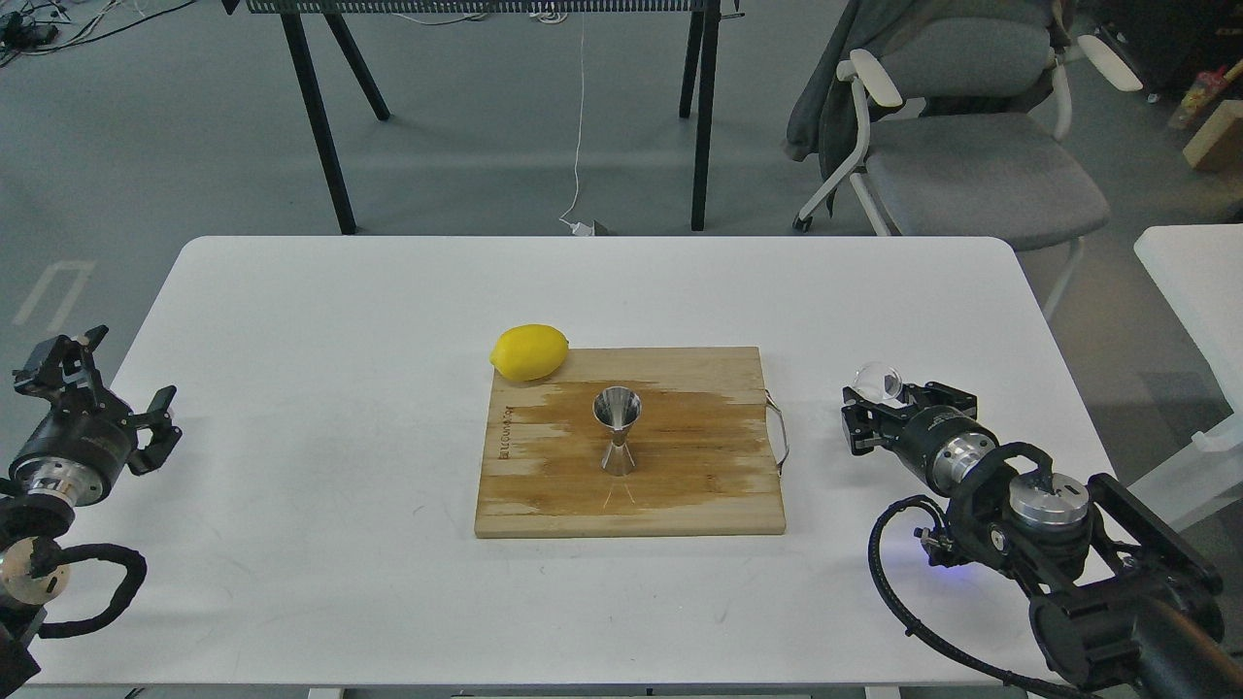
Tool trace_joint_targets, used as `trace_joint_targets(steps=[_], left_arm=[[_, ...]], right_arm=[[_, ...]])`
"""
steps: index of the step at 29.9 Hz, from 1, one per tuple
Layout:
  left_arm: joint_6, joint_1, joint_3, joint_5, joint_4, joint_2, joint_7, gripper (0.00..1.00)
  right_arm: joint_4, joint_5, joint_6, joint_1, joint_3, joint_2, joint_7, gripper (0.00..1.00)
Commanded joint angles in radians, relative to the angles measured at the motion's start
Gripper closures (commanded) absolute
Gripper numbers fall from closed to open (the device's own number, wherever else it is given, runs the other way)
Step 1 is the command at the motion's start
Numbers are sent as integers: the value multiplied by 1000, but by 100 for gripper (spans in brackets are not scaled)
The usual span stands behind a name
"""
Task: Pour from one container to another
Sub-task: 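Lift the clear glass with the right gripper and bring it over the jigger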
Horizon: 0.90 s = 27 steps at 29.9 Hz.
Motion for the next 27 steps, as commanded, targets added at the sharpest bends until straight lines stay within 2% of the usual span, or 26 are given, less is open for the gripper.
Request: trace_joint_targets(steps=[1,7,12,27], left_arm=[[0,0,0,0,0,0,0,1],[0,-1,0,0,0,0,0,1],[0,-1,1,0,0,-2,0,1],[0,-1,3,3,0,-16,0,1]], right_arm=[[100,-66,-11,-6,-6,-1,10,56],[242,-241,-34,-5,-8,23,10,56],[300,-385,-51,15,-55,70,9,56],[314,-794,-71,170,-293,139,9,55]])
